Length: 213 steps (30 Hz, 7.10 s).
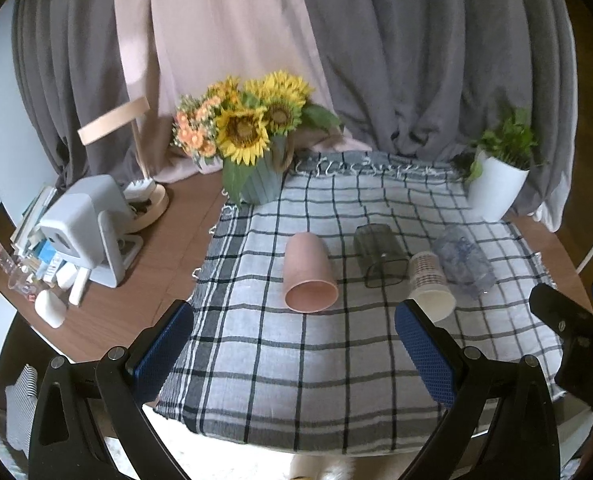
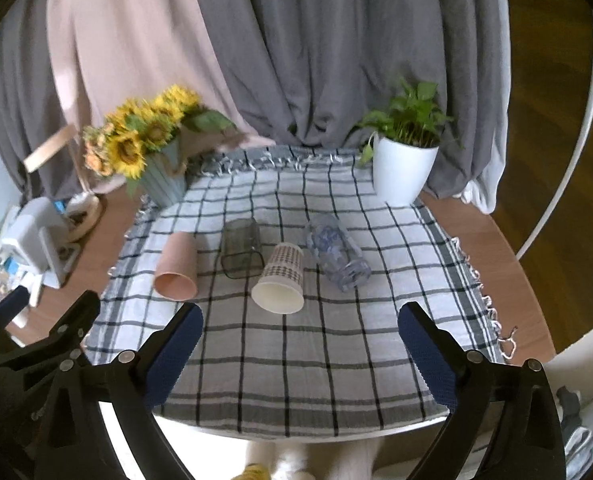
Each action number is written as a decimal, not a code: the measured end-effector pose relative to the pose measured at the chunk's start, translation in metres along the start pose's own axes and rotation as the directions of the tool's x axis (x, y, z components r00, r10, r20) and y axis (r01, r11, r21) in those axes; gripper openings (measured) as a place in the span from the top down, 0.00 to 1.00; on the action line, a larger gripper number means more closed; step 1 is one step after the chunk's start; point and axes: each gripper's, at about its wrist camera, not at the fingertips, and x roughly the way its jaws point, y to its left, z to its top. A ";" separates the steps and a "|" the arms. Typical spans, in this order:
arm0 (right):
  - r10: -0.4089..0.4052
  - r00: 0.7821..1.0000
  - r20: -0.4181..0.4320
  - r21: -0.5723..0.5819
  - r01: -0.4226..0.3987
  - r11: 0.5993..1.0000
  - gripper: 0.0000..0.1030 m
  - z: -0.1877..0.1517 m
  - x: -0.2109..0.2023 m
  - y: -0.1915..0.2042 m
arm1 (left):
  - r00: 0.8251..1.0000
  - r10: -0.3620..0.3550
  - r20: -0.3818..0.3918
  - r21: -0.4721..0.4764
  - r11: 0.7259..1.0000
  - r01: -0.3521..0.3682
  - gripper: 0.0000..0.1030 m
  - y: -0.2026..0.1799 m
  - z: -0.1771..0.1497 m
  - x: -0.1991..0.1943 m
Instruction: Flip cup upside down
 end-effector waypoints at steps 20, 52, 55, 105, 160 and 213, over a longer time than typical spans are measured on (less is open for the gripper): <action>0.095 0.934 -0.345 0.118 -0.058 0.991 0.28 0.025 0.202 0.016 | 0.988 0.000 -0.151 0.084 0.996 0.013 0.00 -0.010 0.028 0.142; 0.111 0.913 -0.392 -0.010 -0.125 0.992 0.39 -0.007 0.192 0.058 | 0.949 0.085 -0.302 0.047 0.996 -0.075 0.00 0.021 -0.023 0.159; 0.114 0.903 -0.415 -0.006 -0.128 0.992 0.39 -0.016 0.199 0.060 | 0.944 0.089 -0.318 0.052 0.996 -0.077 0.00 0.021 -0.030 0.162; -0.020 0.987 -0.161 0.392 0.082 0.916 0.25 0.002 0.127 -0.084 | 0.654 -0.292 -0.698 -0.095 0.943 0.320 0.47 -0.123 0.007 0.256; -0.116 0.976 -0.185 0.257 0.162 0.953 0.25 -0.066 0.081 -0.092 | 0.940 -0.290 -0.178 0.193 0.927 0.323 0.23 -0.151 -0.032 0.145; 0.047 0.991 0.123 0.011 -0.048 0.999 0.16 -0.075 -0.106 -0.017 | 0.997 -0.038 0.066 0.031 0.999 0.036 0.00 -0.035 -0.051 -0.095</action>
